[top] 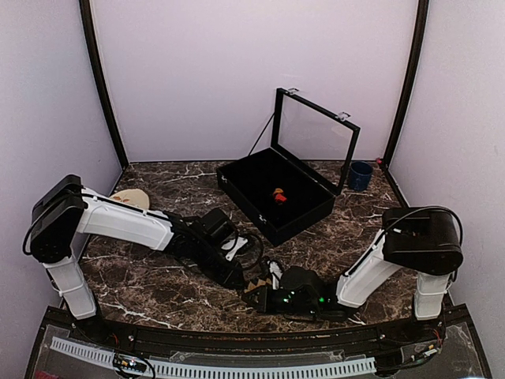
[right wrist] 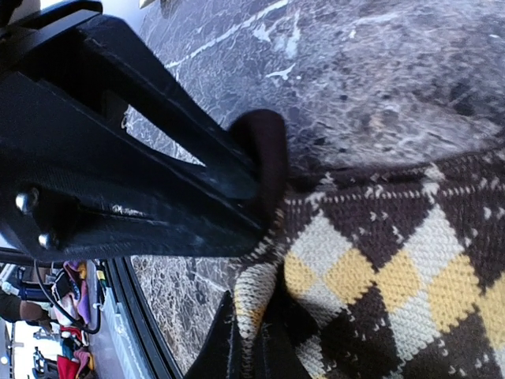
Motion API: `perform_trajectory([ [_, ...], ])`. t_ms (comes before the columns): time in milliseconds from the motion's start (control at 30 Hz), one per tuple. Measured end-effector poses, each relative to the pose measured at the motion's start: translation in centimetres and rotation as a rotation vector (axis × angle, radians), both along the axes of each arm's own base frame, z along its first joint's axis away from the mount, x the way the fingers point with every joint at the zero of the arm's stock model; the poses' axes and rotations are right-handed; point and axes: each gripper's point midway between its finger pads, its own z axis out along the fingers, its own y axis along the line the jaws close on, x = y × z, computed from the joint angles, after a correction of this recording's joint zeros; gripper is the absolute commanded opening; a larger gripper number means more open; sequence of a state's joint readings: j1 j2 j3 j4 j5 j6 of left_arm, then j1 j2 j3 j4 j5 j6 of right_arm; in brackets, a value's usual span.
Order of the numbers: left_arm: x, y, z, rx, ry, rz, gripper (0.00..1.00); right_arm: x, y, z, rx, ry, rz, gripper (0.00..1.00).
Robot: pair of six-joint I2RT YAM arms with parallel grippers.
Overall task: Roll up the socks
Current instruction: Roll the sock at the center of the board.
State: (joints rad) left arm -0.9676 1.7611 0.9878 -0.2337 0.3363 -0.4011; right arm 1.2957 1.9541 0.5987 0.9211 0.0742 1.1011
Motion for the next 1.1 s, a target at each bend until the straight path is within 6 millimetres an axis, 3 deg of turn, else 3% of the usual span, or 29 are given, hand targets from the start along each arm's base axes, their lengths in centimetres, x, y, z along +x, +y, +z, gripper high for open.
perform_trajectory([
  [300, -0.2, -1.1, -0.5, 0.006, 0.006, -0.022, 0.17, -0.1, 1.0, 0.4, -0.109, -0.046, 0.045, 0.27],
  [533, -0.6, -1.8, -0.7, -0.005, 0.008, -0.032, 0.14, -0.5, 0.7, 0.6, -0.24, -0.122, 0.067, 0.32],
  [1100, -1.9, -3.6, -1.0, -0.058, 0.09, -0.067, 0.09, -0.9, -4.9, 0.2, -0.688, -0.398, 0.033, 0.38],
])
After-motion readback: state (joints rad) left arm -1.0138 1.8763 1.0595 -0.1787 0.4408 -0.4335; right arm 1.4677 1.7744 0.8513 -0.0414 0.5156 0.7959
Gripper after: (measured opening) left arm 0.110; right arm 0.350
